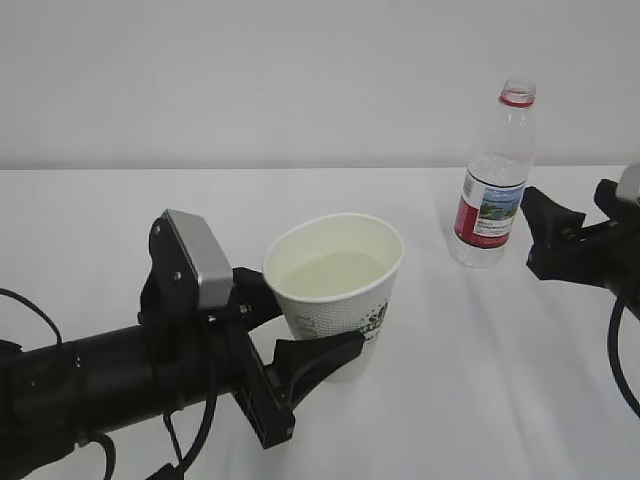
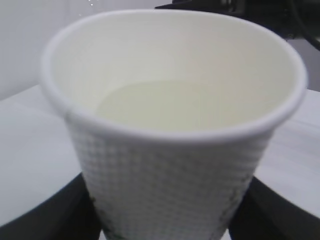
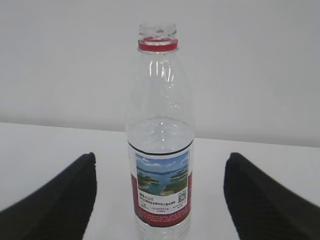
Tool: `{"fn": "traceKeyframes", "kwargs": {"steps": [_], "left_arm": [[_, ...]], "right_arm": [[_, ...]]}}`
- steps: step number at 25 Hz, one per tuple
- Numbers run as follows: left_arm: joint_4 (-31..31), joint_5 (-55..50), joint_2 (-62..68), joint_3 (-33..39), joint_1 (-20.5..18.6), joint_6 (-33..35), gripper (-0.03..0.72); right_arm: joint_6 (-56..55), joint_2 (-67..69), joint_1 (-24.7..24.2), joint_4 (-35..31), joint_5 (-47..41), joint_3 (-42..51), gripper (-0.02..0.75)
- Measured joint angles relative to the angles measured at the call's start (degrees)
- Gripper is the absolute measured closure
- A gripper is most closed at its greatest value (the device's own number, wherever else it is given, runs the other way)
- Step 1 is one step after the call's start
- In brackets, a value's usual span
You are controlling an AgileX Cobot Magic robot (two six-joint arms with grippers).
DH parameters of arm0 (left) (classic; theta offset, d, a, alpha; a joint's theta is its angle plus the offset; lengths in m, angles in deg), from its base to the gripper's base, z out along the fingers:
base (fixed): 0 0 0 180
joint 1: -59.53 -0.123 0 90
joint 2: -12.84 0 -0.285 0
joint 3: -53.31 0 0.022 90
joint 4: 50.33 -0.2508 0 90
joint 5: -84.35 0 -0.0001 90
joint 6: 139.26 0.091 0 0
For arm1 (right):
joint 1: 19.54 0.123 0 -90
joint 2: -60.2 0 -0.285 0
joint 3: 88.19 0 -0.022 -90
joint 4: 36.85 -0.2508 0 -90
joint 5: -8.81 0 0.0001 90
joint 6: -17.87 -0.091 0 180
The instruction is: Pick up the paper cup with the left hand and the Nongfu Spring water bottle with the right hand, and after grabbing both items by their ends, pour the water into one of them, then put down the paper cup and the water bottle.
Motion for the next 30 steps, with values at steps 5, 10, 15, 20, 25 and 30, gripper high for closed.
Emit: {"fn": "traceKeyframes", "kwargs": {"steps": [5,10,15,20,25,30], "left_arm": [[2.8,0.0,0.0,0.0,0.0,0.0,0.197],[6.8,0.0,0.0,0.0,0.0,0.0,0.197],[11.9,0.0,0.0,0.0,0.0,2.3,0.197],[15.3,0.0,0.0,0.0,-0.5,3.6,0.197],[17.2,0.0,0.0,0.0,-3.3,4.3,0.197],[18.2,0.0,0.0,0.0,-7.0,4.4,0.197]], "right_arm": [[0.0,0.0,0.0,0.0,0.0,0.0,0.143],[0.0,0.0,0.0,0.0,0.0,0.0,0.143],[0.0,0.0,0.0,0.0,0.0,0.0,0.143],[0.0,0.0,0.0,0.0,0.0,0.0,0.143],[0.0,0.0,0.0,0.1,0.0,0.0,0.143],[0.0,0.0,0.0,0.1,0.0,0.0,0.144]]}}
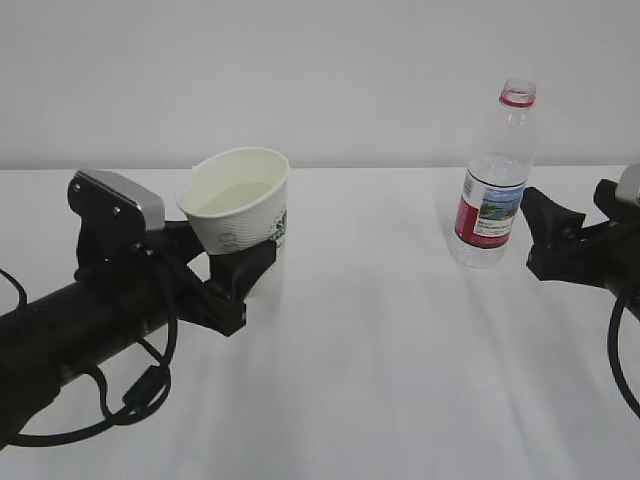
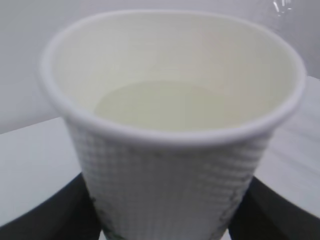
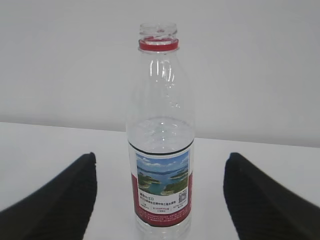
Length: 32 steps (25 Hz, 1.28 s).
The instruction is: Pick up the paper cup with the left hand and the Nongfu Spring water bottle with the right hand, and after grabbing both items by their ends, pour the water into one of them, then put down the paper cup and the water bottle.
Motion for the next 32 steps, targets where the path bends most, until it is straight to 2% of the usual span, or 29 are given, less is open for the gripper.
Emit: {"fn": "traceKeyframes", "kwargs": {"steps": [9,23,32], "left_arm": [[2.4,0.0,0.0,0.0,-6.8,0.2,0.197],[2.5,0.0,0.0,0.0,-17.5,0.3,0.197],[5.3,0.0,0.0,0.0,-21.4,0.3,0.197]], "right_arm": [[0.0,0.0,0.0,0.0,0.0,0.1,0.144],[0.0,0.0,0.0,0.0,0.0,0.1,0.145],[0.0,0.0,0.0,0.0,0.0,0.1,0.145]]}}
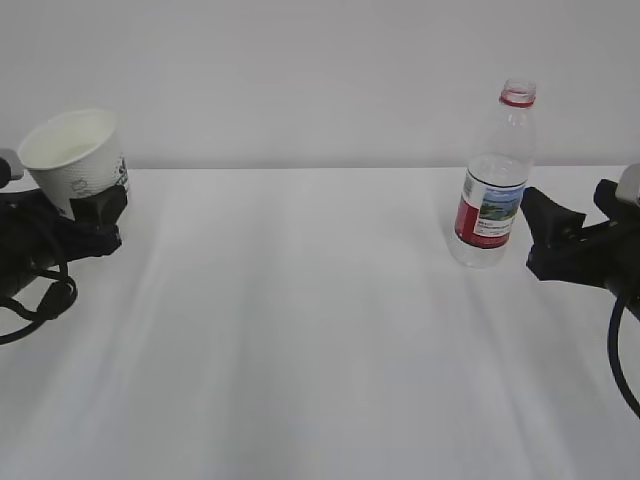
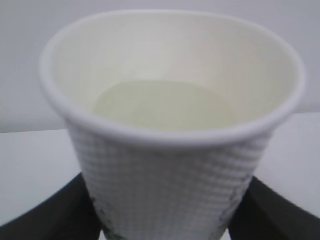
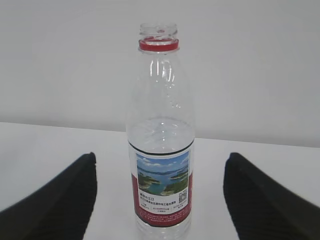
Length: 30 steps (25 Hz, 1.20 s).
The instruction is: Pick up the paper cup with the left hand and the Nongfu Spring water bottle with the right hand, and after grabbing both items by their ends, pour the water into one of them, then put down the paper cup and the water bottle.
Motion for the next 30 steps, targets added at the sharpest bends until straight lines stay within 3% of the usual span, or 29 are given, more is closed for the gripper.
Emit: {"fn": "traceKeyframes", "kwargs": {"steps": [14,30], "left_arm": [[0.3,0.0,0.2,0.0,-4.8,0.0,0.197],[1.8,0.0,8.9,-3.1,-4.8,0.0,0.197]], "right_arm": [[0.0,0.0,0.0,0.0,0.0,0.0,0.145],[0.0,0.0,0.0,0.0,0.0,0.0,0.145]]}}
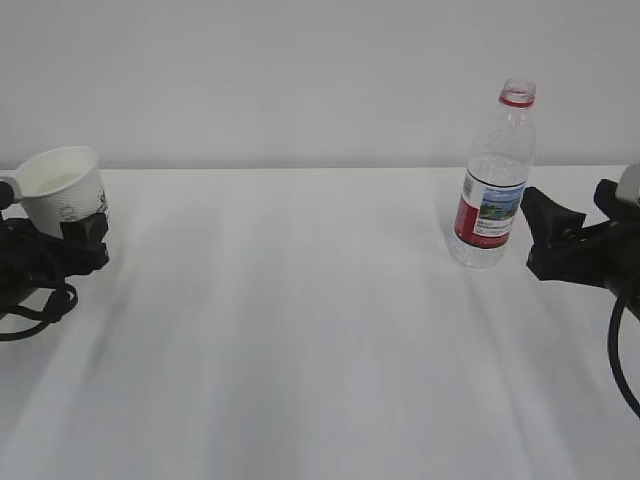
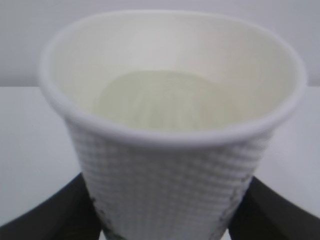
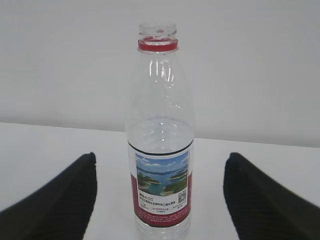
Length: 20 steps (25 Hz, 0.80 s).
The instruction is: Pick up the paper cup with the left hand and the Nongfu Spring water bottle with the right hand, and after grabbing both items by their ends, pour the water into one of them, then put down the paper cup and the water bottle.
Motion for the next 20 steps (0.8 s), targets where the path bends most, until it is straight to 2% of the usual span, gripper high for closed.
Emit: {"fn": "traceKeyframes", "kwargs": {"steps": [11,15,20], "left_arm": [[0.3,0.0,5.5,-8.0,0.0,0.0,0.197],[2.2,0.0,7.4,-10.5,0.0,0.0,0.197],[2.9,0.0,10.0,-14.2,-1.2,-0.5,0.197]], "right_arm": [[0.0,0.0,0.0,0.0,0.1,0.0,0.145],[0.0,0.0,0.0,0.0,0.1,0.0,0.145],[0.0,0.0,0.0,0.0,0.1,0.0,0.145]]}}
